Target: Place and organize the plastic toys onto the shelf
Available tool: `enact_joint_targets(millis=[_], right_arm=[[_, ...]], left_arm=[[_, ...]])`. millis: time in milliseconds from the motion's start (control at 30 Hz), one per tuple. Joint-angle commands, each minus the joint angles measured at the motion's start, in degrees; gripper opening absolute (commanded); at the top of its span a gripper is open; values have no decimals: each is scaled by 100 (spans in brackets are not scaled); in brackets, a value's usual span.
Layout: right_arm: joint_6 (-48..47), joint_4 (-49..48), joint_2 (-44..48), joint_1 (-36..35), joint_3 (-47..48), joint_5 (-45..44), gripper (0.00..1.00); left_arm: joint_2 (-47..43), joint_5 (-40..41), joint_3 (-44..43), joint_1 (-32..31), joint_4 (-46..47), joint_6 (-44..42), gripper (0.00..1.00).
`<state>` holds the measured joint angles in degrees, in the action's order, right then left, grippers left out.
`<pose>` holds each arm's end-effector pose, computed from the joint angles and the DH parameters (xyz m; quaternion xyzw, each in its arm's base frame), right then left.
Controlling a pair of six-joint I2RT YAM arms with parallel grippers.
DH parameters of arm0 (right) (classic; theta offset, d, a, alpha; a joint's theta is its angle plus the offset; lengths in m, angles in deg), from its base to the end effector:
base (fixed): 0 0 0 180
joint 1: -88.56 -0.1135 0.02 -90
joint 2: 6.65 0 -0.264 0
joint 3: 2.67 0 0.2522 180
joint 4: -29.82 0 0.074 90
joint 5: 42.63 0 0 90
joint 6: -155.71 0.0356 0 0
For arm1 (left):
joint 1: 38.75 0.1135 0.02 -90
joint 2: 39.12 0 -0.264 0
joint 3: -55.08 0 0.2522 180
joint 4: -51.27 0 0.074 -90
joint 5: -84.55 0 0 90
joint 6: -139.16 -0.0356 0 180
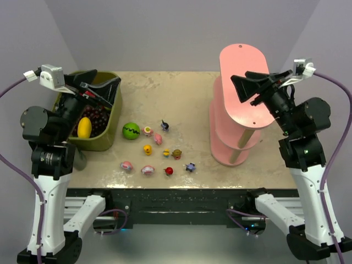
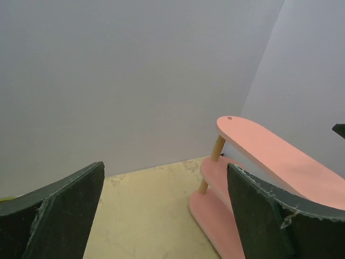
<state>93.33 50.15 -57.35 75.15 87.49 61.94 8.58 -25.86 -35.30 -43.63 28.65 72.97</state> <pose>0.1438 0.0435 0.5136 -0.0314 0.5835 0.3521 0.7312 0.1271 -0.0233 0.5166 0.0504 0.5803 -0.2982 0.7562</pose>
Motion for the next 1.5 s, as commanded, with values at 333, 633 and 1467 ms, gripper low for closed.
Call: enact_joint_targets(millis=[333, 633, 1467], right_arm=[[-827, 221, -423, -714, 94, 1945, 79], [-1698, 670, -1379, -3280, 384, 682, 78], [-4273, 794, -4544, -5743, -161, -445, 75]], left_arm=[[-16, 220, 701, 31, -616, -456, 100], [-15, 801, 991, 31, -731, -377, 100], [-912, 1241, 727, 31, -1012, -298, 100]])
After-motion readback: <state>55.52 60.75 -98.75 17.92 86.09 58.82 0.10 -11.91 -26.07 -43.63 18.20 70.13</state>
